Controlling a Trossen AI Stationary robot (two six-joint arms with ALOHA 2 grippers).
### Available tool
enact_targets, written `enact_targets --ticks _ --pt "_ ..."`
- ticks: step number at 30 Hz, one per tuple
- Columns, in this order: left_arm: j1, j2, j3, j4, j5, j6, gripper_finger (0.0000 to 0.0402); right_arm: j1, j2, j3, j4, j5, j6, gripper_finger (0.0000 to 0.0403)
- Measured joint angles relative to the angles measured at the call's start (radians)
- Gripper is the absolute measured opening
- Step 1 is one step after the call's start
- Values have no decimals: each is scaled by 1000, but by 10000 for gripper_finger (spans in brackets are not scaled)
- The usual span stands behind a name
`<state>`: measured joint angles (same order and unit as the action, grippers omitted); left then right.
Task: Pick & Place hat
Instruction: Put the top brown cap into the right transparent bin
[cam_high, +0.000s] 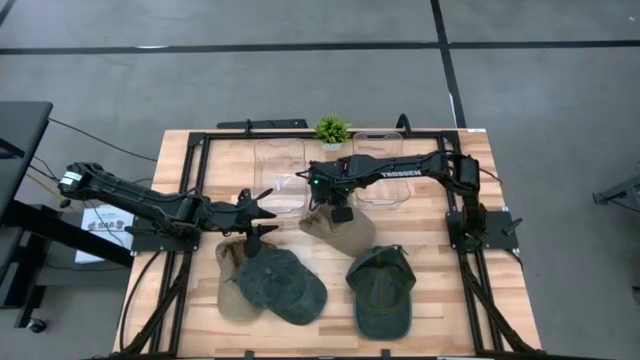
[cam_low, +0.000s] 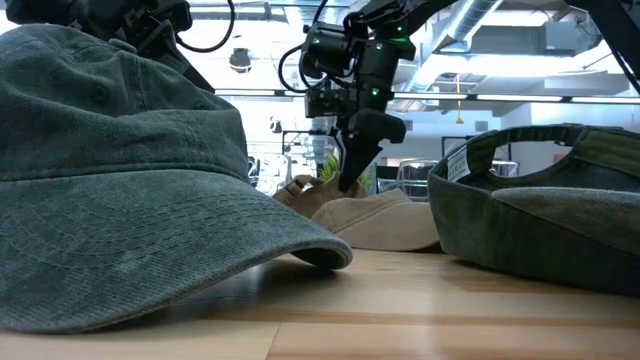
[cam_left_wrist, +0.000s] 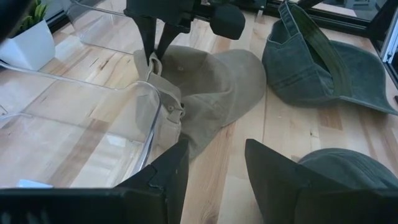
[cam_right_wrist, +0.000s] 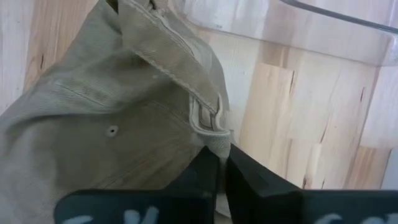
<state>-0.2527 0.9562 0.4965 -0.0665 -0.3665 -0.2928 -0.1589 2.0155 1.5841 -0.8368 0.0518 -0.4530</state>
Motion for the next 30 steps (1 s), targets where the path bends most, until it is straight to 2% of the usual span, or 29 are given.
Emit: enact_targets --ticks 15,30 --pt "0 0 0 0 0 0 155 2 -10 2 -16 0 7 3" --pt "0 0 -1 0 0 0 155 43 -9 142 -183 0 10 2"
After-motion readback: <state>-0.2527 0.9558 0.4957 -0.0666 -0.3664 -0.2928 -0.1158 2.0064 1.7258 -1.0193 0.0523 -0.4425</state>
